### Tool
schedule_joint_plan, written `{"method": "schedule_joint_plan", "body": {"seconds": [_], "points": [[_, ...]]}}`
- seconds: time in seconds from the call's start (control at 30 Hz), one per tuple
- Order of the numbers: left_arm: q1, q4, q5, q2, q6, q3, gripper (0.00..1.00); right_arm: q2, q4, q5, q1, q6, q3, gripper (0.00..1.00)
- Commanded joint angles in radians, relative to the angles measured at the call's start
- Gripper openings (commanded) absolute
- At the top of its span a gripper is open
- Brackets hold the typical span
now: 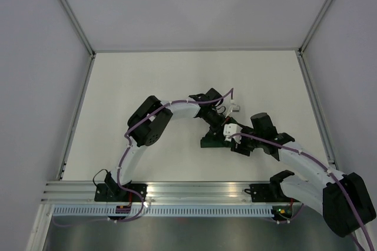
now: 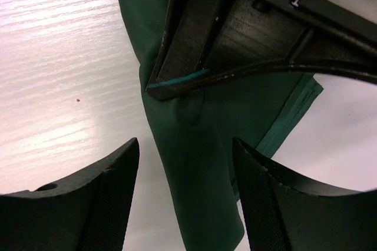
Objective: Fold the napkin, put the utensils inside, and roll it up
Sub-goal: Roll the napkin with the utensil
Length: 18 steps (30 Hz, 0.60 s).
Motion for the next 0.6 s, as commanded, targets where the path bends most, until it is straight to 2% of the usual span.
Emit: {"method": "schedule_joint_plan", "body": {"seconds": [0.0,0.3,0.47,0.57], "points": [[0.000,-0.119,-0.096,0.082,-0.047,0.006,0.02,0.026,0.105,0.076,0.048,0.028,-0.015,0.70],[0.003,-0.140,-0.090,0.088,-0.051,0.024,0.02,0.115,0.130,0.114,0.103,0.039,-0.005,0.50],[0.003,-0.140,-0.067,0.073,-0.045,0.024,0.03,0.163,0.090,0.114,0.105,0.031,0.029,0.29],[0.003,-0.137,-0.085,0.047,-0.032,0.013,0.13,0.178,0.062,0.107,0.105,0.028,0.048,0.21]]}}
